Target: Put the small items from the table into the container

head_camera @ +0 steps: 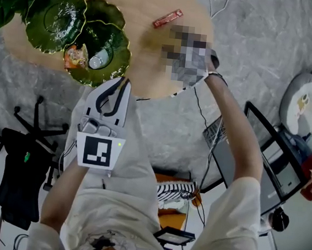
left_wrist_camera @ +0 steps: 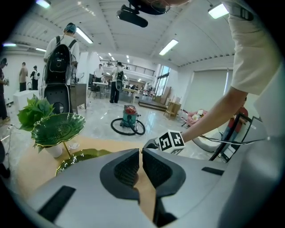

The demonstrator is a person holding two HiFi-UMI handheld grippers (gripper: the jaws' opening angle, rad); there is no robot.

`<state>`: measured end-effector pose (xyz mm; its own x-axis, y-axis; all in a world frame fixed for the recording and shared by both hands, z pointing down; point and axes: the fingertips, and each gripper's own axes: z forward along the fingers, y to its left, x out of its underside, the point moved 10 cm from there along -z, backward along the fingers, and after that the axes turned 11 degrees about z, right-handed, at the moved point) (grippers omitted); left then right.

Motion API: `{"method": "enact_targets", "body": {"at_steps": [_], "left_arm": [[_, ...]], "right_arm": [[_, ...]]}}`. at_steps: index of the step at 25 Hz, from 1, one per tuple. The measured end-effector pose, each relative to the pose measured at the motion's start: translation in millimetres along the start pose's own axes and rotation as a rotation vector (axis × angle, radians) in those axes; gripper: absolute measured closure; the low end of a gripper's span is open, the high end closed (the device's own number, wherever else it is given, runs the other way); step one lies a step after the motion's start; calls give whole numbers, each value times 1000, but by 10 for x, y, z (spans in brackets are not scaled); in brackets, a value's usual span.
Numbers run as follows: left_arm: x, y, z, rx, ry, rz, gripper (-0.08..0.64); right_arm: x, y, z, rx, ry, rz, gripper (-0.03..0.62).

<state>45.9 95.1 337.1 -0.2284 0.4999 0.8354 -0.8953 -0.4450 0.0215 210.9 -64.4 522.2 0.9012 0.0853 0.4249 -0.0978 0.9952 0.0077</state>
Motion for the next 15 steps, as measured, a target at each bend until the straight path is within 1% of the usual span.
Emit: {"method": "enact_targets", "body": {"at_steps": [5, 6, 9, 11, 15], "left_arm": [[100, 12, 137, -57, 7, -89, 549], [104, 22, 167, -57, 4, -85, 549], [118, 15, 238, -26, 4, -23, 549], [112, -2, 275, -21, 1, -28, 549], [36, 61, 317, -21, -16, -6, 549]], "right_arm": [[21, -119, 212, -28, 21, -26, 319], [11, -152, 252, -23, 23, -44, 319], [7, -173, 348, -9, 45, -116, 319], [21, -168, 400, -20, 64, -152, 319], [-26, -254, 517, -34, 96, -226, 319]]}}
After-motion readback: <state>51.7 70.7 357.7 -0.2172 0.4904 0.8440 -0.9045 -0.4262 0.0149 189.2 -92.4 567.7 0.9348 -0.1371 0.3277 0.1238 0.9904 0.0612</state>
